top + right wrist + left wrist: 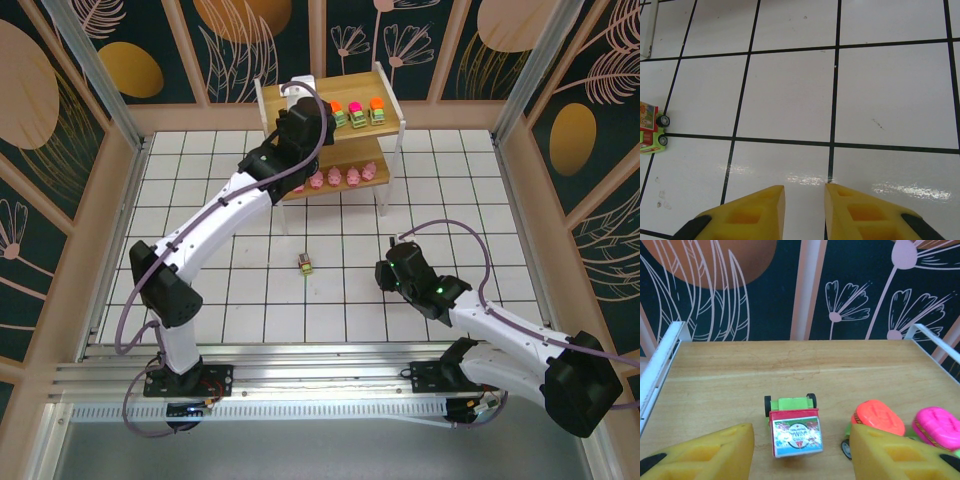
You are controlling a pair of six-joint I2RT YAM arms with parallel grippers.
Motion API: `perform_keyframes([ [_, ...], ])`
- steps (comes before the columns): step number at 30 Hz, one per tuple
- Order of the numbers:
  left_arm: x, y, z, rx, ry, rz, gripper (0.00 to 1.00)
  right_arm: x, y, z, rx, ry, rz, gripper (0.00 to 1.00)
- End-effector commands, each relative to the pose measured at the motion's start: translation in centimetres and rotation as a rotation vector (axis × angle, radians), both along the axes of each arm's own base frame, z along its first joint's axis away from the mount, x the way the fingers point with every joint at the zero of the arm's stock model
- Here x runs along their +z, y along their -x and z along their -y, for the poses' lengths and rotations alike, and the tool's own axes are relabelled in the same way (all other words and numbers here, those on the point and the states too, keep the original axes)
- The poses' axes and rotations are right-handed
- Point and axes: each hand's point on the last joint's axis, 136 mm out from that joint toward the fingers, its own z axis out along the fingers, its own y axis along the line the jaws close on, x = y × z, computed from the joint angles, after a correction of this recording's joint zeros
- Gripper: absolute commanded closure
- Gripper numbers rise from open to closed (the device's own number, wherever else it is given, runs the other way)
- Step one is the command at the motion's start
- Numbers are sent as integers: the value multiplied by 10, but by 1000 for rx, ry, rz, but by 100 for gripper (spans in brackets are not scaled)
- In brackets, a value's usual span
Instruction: Place and organize the plastic toys onto the shelf
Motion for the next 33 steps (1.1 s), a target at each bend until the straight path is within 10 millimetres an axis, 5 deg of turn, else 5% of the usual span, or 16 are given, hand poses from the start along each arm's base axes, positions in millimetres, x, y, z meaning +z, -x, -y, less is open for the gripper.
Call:
perform_keyframes([
  [1, 44, 20, -10, -10, 29, 68, 47, 2, -2, -5, 13, -10, 7, 70],
  [7, 66, 47, -22, -25, 34, 106, 46, 13, -3, -12, 32, -7, 33, 62],
  [14, 61, 74, -48, -19, 37, 114, 46, 36, -7, -32, 52, -2, 72, 59],
  [23, 18, 102, -90, 47, -4, 89, 43, 135, -31, -60, 60, -19, 206, 59],
  [33, -55, 128, -128, 113, 21, 36, 38, 235, -61, -96, 82, -21, 342, 54],
])
